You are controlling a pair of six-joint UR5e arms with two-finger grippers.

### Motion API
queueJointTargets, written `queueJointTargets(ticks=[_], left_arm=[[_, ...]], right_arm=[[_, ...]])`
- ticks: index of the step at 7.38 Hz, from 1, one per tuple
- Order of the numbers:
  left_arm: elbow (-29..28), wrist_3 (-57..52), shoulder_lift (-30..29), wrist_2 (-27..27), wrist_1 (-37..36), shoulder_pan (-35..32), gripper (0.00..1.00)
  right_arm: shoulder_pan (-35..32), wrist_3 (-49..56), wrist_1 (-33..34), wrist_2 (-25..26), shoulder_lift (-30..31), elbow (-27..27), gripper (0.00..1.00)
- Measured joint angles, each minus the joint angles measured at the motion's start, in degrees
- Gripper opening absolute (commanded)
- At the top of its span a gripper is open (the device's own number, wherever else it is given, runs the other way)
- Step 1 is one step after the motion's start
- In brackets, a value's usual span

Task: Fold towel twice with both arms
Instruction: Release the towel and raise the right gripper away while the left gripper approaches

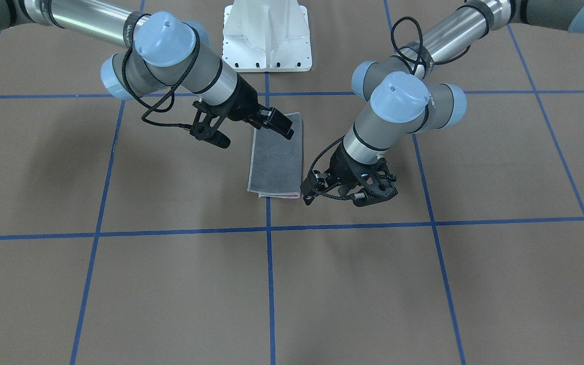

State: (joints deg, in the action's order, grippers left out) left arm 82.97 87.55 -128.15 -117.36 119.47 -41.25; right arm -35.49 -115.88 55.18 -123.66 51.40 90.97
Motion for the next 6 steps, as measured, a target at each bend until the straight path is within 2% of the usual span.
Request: queueJointTargets(ticks=[3,6], left_arm=[[7.2,1.7,4.7,-1.8,-0.5,4.4,1.0],[8.9,10.0,5.4,2.3,-0.6,12.7,0.99]], right_arm=[[-5.3,1.9,0.4,-0.1,1.2,-0.4,1.0],[-9.1,4.7,0.4,0.1,2.5,-1.1,1.0]])
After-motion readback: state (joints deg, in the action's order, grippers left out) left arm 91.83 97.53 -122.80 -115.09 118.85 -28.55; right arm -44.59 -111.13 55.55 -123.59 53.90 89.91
